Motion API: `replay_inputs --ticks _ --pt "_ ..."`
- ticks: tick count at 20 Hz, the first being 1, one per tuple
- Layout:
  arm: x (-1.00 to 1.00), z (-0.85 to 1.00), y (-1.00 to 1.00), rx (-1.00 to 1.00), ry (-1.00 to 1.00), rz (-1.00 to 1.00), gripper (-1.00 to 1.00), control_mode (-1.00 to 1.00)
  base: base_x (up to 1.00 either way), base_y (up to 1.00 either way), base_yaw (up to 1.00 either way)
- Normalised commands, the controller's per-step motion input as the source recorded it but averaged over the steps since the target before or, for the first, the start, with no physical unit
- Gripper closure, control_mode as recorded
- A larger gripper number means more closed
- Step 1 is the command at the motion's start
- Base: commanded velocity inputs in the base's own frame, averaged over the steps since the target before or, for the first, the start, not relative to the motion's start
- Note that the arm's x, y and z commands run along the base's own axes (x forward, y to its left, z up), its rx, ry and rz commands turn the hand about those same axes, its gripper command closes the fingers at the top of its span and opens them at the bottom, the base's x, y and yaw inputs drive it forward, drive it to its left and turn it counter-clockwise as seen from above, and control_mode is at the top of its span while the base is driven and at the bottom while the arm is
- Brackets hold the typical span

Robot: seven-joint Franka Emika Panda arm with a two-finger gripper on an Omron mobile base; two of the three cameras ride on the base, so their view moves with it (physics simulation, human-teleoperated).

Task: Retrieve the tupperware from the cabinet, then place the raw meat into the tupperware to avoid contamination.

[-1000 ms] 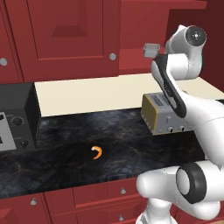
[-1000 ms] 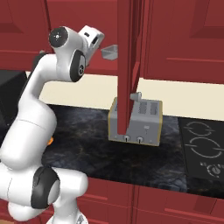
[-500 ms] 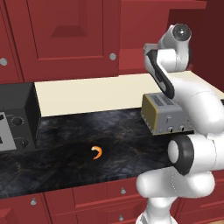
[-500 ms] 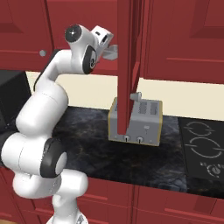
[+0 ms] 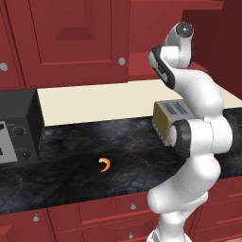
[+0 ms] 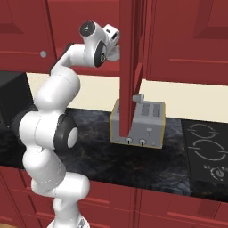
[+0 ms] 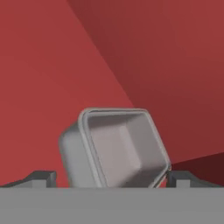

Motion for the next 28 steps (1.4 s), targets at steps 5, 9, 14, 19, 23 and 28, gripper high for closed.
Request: replay_inputs --ticks 5,9,14,19,23,28 --pt "0.59 -0.23 -0.02 0.0 0.03 0.0 -1.0 -1.0 0.0 0.0 0.0" --pt "0.14 -0.21 -0.02 0.0 0.13 -0.02 1.0 -1.0 0.0 0.0 0.0" --pt "0.0 -0.01 0.0 0.0 0.01 0.0 1.0 -1.0 0.0 0.0 0.0" --pt "-0.18 -0.09 0.0 0.0 0.05 0.0 1.0 -1.0 0.0 0.0 0.0" --pt "-0.05 -0.27 0.0 0.0 0.1 0.0 1.0 -1.0 0.0 0.0 0.0" --pt "-0.05 -0.14 0.0 0.0 0.04 0.03 1.0 -1.0 0.0 0.0 0.0"
